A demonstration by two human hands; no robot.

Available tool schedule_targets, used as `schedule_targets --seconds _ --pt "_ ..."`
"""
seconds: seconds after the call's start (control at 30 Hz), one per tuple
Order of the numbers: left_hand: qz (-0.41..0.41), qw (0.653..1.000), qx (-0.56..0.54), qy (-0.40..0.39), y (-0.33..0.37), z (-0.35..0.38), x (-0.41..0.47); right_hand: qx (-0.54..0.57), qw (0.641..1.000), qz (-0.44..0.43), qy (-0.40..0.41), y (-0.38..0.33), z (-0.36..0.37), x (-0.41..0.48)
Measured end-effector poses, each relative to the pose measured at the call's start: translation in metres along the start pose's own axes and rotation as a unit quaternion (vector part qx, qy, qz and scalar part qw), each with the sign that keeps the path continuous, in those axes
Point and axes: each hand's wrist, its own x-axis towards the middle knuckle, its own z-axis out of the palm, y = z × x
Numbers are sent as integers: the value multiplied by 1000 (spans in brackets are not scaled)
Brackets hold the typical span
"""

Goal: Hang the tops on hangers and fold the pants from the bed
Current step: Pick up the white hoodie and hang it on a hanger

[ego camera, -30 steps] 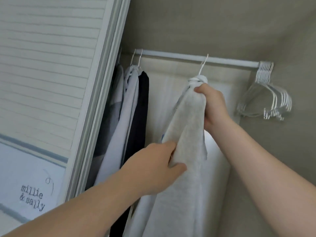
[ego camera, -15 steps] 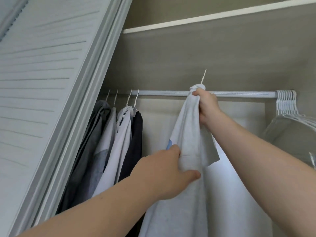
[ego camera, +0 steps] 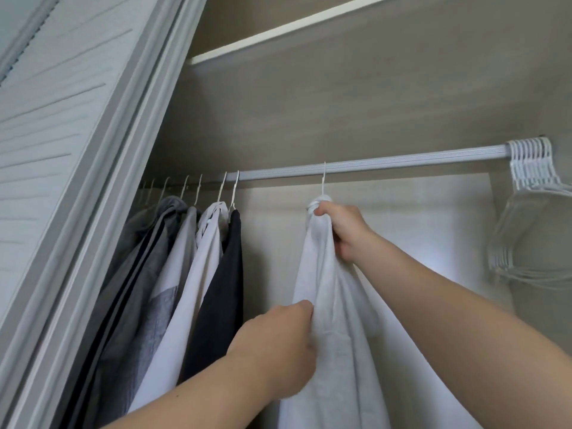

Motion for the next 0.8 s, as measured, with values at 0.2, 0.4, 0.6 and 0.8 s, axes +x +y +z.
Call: schedule_targets --seconds 0.2,0.4,0.6,0.8 --pt "-5 998 55 9 -11 0 -4 -219 972 -40 -68 -6 3 -20" --pt "-33 998 49 -2 -31 -8 -11 -304 941 -92 -118 4 19 -32" --pt "-67 996 66 4 -54 -19 -17 -254 948 -126 -143 21 32 -20" --pt "-93 991 94 21 -67 -29 -18 -257 947 -94 -168 40 45 7"
